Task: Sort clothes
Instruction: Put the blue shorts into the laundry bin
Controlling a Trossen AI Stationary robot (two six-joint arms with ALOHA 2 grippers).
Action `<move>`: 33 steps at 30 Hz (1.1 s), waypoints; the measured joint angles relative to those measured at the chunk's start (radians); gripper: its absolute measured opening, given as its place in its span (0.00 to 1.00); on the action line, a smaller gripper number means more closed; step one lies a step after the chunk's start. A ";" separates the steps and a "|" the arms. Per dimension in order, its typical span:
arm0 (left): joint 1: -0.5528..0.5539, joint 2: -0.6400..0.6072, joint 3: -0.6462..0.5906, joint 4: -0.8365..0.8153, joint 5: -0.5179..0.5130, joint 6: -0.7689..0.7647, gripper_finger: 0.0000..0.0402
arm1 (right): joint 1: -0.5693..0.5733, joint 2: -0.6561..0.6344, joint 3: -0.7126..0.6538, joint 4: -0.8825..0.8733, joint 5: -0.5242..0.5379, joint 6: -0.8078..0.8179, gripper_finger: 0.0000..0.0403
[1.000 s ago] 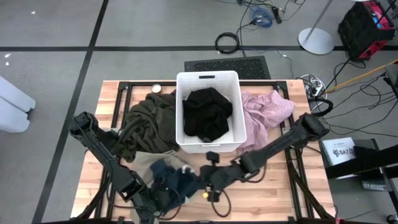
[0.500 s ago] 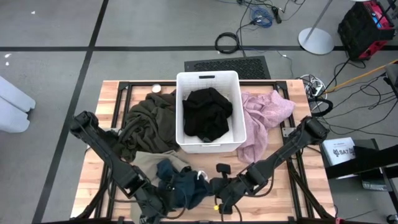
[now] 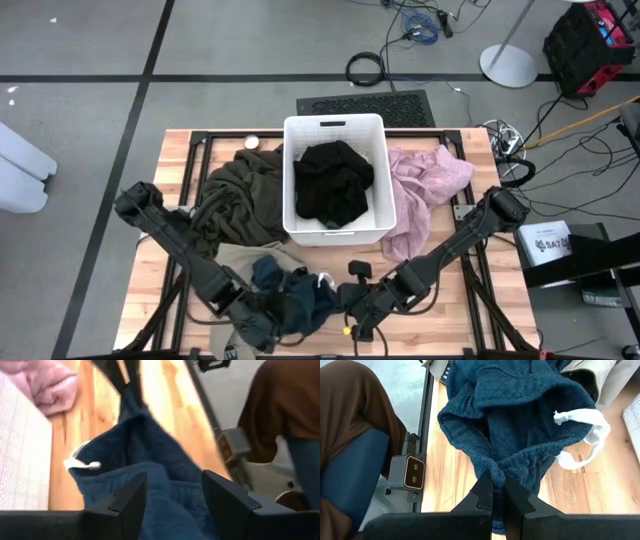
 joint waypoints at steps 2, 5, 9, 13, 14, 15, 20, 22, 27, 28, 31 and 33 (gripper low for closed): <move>0.010 0.024 0.000 -0.024 -0.009 0.004 0.50 | -0.001 0.000 0.000 0.000 -0.002 0.011 0.01; 0.025 0.051 -0.002 -0.043 0.001 0.022 0.50 | -0.002 0.000 0.000 0.000 -0.001 0.012 0.01; 0.037 0.069 -0.002 -0.046 0.030 0.021 0.50 | -0.001 0.000 0.000 0.000 -0.002 0.013 0.01; 0.044 0.069 -0.002 -0.112 0.040 -0.043 0.50 | -0.002 0.000 0.000 0.000 -0.001 0.011 0.01; 0.049 0.069 -0.002 -0.138 0.051 -0.069 0.50 | -0.002 0.000 0.000 0.000 -0.001 0.011 0.01; 0.054 0.069 -0.002 -0.159 0.066 -0.083 0.50 | -0.002 0.000 0.000 0.000 -0.002 0.010 0.01; 0.064 0.070 -0.002 -0.185 0.109 -0.100 0.47 | -0.002 0.000 0.000 0.000 -0.001 0.012 0.01; 0.064 0.069 -0.002 -0.185 0.110 -0.063 0.39 | -0.001 0.000 0.000 -0.001 -0.001 0.012 0.01; 0.056 0.057 0.012 -0.230 0.104 -0.004 0.06 | -0.002 -0.003 0.000 -0.047 -0.041 0.025 0.01; 0.055 0.050 0.020 -0.239 0.097 -0.003 0.04 | -0.001 -0.005 0.000 -0.069 -0.048 0.040 0.01; 0.043 0.021 0.057 -0.284 0.040 0.005 0.03 | 0.004 -0.025 0.002 -0.163 -0.046 0.098 0.01; 0.029 0.000 0.087 -0.318 -0.001 0.008 0.02 | 0.006 -0.046 0.003 -0.206 -0.046 0.133 0.01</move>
